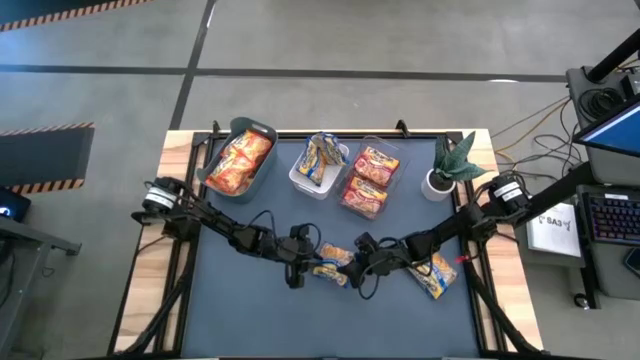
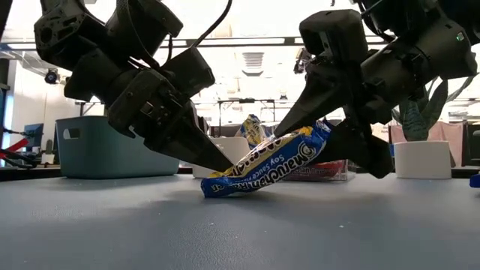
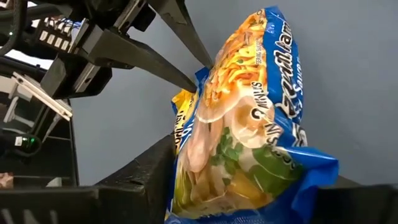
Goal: Sort Maruchan noodles
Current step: Put the blue noodle pack into the white bin
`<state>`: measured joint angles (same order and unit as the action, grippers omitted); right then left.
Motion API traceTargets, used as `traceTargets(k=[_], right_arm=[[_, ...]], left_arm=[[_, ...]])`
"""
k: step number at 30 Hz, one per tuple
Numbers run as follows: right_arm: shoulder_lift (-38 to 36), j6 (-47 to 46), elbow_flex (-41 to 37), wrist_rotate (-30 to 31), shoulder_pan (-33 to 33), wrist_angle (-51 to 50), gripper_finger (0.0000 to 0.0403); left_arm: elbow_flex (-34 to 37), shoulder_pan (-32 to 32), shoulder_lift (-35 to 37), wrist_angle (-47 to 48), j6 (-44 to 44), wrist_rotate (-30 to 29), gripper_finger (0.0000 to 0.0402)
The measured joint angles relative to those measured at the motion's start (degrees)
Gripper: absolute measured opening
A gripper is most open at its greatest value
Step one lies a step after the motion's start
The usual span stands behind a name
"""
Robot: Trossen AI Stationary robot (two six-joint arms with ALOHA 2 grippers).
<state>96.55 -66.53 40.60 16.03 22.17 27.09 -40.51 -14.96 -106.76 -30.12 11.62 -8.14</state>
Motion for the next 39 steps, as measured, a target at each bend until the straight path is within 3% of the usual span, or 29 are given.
traceTargets(k=[15, 22, 28, 34, 39], right_arm=[[0.00, 2.36, 0.00, -0.77, 0.02, -0.22, 0.0180], [-0.07, 10.53, 0.00, 3.36, 0.59, -0.33, 0.0178], [0.00, 16.58, 0.00, 3.80, 1.05, -1.18, 0.0178], [0.00, 22.78, 0.00, 5.07, 1.35, -1.46, 0.0178], [0.00, 29.19, 0.02, 6.90, 2.18, -1.82, 0.0176]], left_arm=[[0.02, 0.00, 0.42, -0.81, 0.09, 0.09, 0.0078], [0.20, 0.07, 3.91, 0.66, -1.80, -0.18, 0.0083], [1.99, 0.02, 7.29, -0.33, -2.31, -1.18, 0.0119], [5.84, 0.33, 9.09, -3.90, -0.93, -7.47, 0.0175], [9.43, 0.87, 8.86, -12.44, 1.33, -8.59, 0.0216]])
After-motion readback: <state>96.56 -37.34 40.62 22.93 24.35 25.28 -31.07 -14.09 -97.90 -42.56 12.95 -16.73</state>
